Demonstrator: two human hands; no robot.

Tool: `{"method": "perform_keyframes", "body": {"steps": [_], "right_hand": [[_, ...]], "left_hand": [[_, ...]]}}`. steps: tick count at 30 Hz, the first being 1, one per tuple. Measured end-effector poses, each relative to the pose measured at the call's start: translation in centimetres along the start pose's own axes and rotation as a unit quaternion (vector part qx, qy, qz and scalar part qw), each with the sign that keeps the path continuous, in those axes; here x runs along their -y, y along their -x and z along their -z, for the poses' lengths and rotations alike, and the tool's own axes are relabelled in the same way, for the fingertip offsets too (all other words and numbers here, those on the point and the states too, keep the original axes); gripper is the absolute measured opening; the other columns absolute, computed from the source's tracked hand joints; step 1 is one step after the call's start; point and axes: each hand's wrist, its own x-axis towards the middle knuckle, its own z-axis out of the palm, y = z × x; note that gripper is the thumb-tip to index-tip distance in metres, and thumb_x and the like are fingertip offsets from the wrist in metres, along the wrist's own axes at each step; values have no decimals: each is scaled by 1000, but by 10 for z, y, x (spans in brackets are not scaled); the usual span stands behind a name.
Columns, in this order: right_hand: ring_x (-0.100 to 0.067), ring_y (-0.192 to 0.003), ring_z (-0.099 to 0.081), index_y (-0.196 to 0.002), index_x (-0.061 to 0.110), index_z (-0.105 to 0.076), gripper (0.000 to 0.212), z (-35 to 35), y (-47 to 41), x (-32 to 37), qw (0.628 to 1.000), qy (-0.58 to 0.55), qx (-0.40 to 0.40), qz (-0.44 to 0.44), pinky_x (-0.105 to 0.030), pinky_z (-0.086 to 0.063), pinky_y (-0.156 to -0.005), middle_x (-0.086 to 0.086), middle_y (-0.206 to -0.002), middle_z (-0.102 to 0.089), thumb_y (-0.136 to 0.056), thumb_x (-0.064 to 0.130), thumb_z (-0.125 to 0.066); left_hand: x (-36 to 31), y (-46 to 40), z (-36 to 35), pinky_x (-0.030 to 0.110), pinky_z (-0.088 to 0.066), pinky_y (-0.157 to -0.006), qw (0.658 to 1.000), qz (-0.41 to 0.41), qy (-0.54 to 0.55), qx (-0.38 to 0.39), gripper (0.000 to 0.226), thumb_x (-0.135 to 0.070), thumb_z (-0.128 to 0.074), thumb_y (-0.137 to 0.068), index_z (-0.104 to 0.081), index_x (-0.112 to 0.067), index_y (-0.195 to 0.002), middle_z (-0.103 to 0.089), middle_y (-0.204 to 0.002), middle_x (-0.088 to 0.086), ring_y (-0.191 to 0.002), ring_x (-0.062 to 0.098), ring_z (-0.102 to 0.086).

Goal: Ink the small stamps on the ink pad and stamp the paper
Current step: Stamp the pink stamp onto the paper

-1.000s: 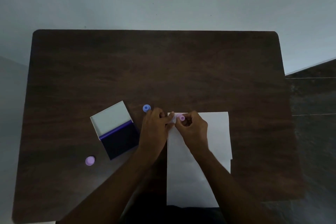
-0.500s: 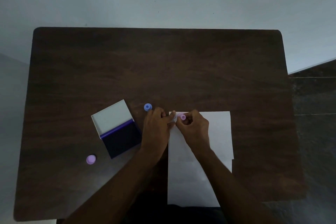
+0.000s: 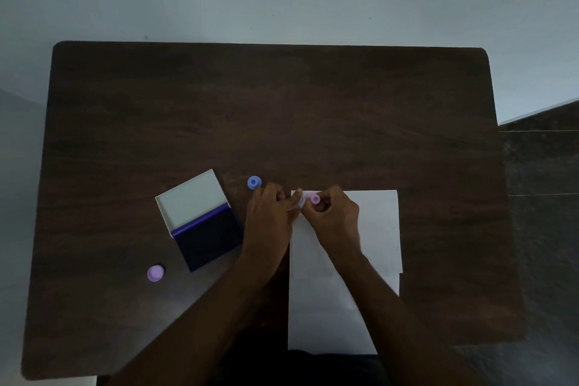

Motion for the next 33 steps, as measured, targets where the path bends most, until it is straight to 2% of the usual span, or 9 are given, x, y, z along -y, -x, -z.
{"method": "perform_keyframes", "body": {"steps": [6, 10, 13, 16, 19, 23, 25, 28, 33], "right_hand": [[-5, -57, -46, -78, 20, -50, 27, 0, 0, 9, 1000, 13, 8, -11, -10, -32, -54, 6, -74, -54, -85, 42, -63], [-6, -58, -47, -79, 19, -51, 26, -1, -2, 12, 999, 38, 17, -35, -12, -33, -55, 4, -75, -55, -85, 40, -64], [-6, -57, -46, -79, 19, -51, 26, -1, -4, 15, 998, 39, 22, -48, -11, -31, -53, 5, -74, -55, -85, 40, -65], [-6, -57, -47, -79, 19, -52, 25, -1, -4, 16, 997, 36, 24, -60, -11, -30, -52, 6, -74, -54, -84, 40, -65], [-7, -57, -48, -79, 18, -53, 25, -1, -3, 17, 998, 26, 21, -58, -11, -32, -52, 4, -74, -57, -86, 39, -64], [-8, -58, -48, -80, 18, -52, 24, -1, -4, 19, 998, 22, 22, -63, -12, -32, -52, 3, -75, -56, -86, 38, -64], [-8, -59, -48, -79, 18, -51, 25, -2, -4, 20, 997, 19, 23, -66, -13, -33, -52, 3, -74, -56, -85, 38, -65], [-8, -59, -49, -79, 19, -52, 25, -2, -5, 20, 997, 15, 22, -72, -13, -32, -52, 4, -74, -56, -84, 39, -66], [-7, -59, -49, -80, 18, -52, 26, -2, -3, 19, 997, 9, 20, -72, -12, -32, -52, 3, -75, -57, -85, 41, -64]], "left_hand": [[3, 3, 1, 19, -29, -86, 999, -40, -24, -6, 38, -39, -64, -86, -58, -12, -112, -59, -114, 8, -100, 15, -50], [5, 2, 2, 19, -27, -94, 993, -59, -98, 21, 40, -35, -61, -89, -54, -15, -123, -54, -126, 6, -115, 17, -48], [7, 1, 2, 19, -26, -96, 991, -74, -114, 21, 40, -34, -60, -90, -54, -15, -124, -54, -128, 6, -118, 17, -47], [8, 2, 2, 16, -23, -89, 992, -77, -103, 2, 37, -37, -60, -89, -57, -14, -119, -57, -122, 6, -111, 17, -49], [9, 3, 2, 17, -27, -85, 989, -98, -107, -15, 36, -40, -64, -86, -60, -15, -111, -60, -113, 5, -102, 14, -51], [9, 3, 0, 19, -28, -81, 989, -96, -108, -23, 33, -39, -66, -84, -60, -15, -107, -59, -109, 5, -93, 9, -45], [8, 1, 0, 18, -27, -81, 987, -94, -125, -21, 33, -38, -65, -85, -60, -16, -109, -59, -111, 4, -92, 8, -42], [8, -1, 0, 18, -23, -84, 986, -83, -143, 6, 36, -37, -64, -86, -58, -17, -116, -57, -119, 4, -102, 14, -49], [9, 0, -3, 21, -28, -79, 989, -83, -117, -20, 31, -34, -70, -82, -59, -16, -105, -59, -108, 4, -89, 6, -38]]}}
